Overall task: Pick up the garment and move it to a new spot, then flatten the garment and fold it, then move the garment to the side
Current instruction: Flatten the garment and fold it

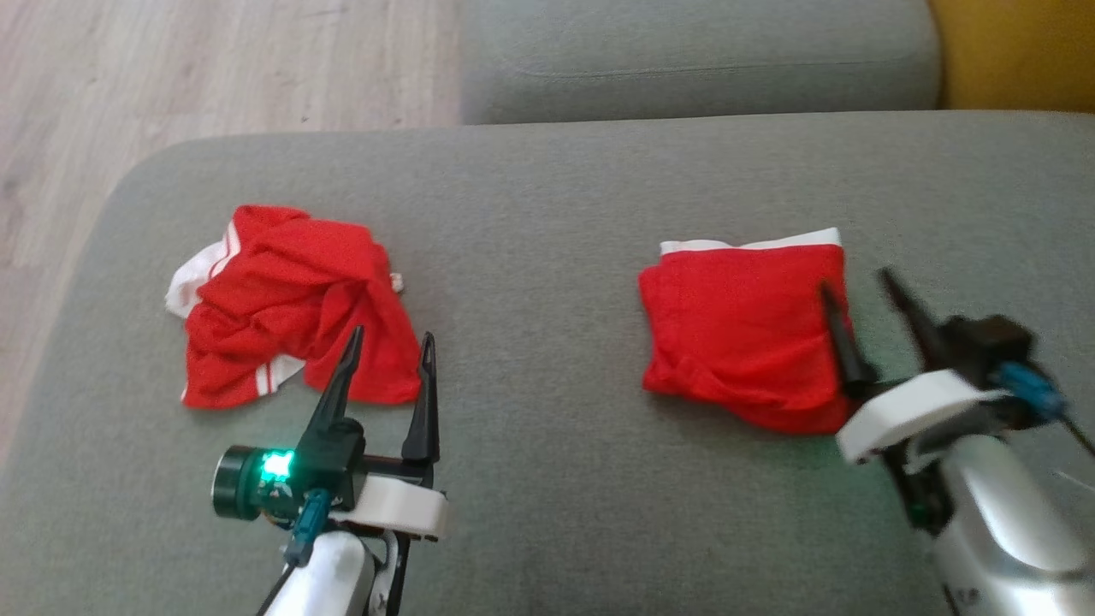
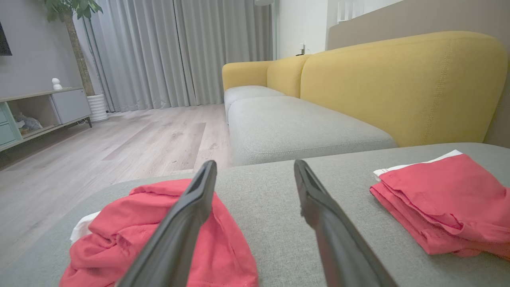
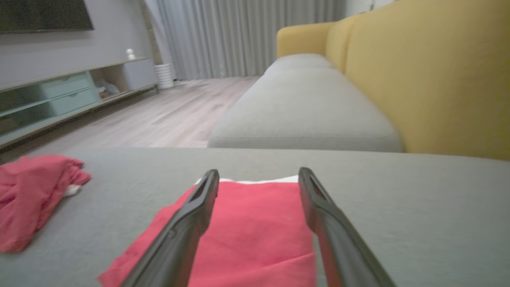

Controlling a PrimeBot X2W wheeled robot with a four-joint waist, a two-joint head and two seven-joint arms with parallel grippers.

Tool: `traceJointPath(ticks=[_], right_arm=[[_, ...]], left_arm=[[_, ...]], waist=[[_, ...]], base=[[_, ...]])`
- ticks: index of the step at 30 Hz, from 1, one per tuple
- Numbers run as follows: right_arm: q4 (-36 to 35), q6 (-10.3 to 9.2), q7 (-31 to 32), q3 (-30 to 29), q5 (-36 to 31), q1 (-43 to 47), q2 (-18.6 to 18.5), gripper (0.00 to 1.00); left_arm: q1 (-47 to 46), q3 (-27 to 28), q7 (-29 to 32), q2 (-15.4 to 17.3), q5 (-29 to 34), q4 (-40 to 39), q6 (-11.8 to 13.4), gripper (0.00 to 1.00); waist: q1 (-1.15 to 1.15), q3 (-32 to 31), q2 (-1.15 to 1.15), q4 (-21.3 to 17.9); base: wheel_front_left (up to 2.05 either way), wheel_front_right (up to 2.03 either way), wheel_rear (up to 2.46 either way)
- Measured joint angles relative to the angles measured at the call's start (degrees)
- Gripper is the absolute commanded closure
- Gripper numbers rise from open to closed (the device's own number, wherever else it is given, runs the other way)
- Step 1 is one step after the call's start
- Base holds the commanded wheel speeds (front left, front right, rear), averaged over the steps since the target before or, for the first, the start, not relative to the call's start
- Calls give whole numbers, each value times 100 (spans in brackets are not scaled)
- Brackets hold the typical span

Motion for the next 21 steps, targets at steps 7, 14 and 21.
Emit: traceJointPath(ticks=[7,14,21], right_arm=[[-1128,-1,-118,-1616,-1178,902,710,0],[-1763,0,-118,-1866,-1414,1518,995,0],[-1846,0,-104,-1876,-1523,1037,1035,100]], left_arm=[[7,20,0,-15,-46,-27,108,0],[15,7,0,-46,22,-49,142,0],[-102,-4,0,-66,129,-102,90,0]], waist=[[0,-33,0,-263],[0,176,0,-273],[1,590,0,-154]], base=[[0,0,0],[0,0,0],[0,0,0]])
